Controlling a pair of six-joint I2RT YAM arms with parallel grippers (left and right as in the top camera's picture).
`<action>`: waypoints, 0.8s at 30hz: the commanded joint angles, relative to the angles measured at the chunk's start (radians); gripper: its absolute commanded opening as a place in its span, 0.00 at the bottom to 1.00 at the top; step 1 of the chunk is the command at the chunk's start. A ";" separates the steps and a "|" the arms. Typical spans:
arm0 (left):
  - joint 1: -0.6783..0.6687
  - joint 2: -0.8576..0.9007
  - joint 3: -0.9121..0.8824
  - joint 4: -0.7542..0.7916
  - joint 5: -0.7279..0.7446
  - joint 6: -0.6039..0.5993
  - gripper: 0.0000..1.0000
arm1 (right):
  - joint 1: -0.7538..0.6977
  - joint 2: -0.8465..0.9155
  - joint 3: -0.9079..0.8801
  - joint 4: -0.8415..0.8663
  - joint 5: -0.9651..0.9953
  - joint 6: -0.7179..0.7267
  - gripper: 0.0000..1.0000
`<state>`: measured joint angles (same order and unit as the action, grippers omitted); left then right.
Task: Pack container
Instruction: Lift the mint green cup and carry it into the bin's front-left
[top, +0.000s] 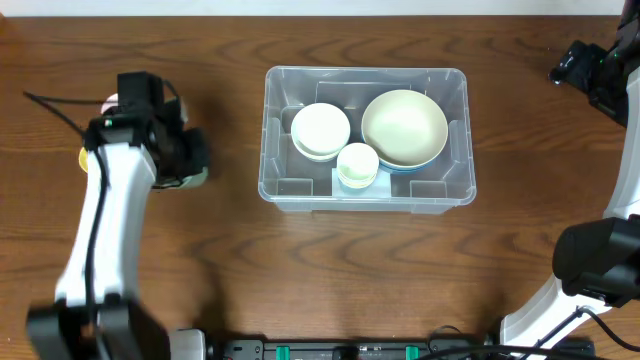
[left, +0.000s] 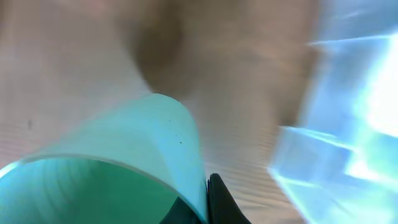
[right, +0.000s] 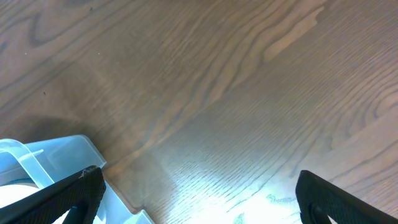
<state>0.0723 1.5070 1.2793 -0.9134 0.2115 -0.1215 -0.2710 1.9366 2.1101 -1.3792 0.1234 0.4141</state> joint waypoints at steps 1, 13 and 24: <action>-0.072 -0.131 0.035 0.030 0.040 0.046 0.06 | -0.004 0.005 0.001 -0.001 0.003 0.016 0.99; -0.425 -0.243 0.035 0.221 0.001 0.043 0.06 | -0.004 0.005 0.001 -0.001 0.003 0.016 0.99; -0.565 0.022 0.035 0.212 -0.068 0.106 0.06 | -0.004 0.005 0.001 -0.001 0.003 0.016 0.99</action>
<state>-0.4847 1.4887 1.3022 -0.6987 0.1780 -0.0467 -0.2710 1.9362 2.1101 -1.3792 0.1234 0.4141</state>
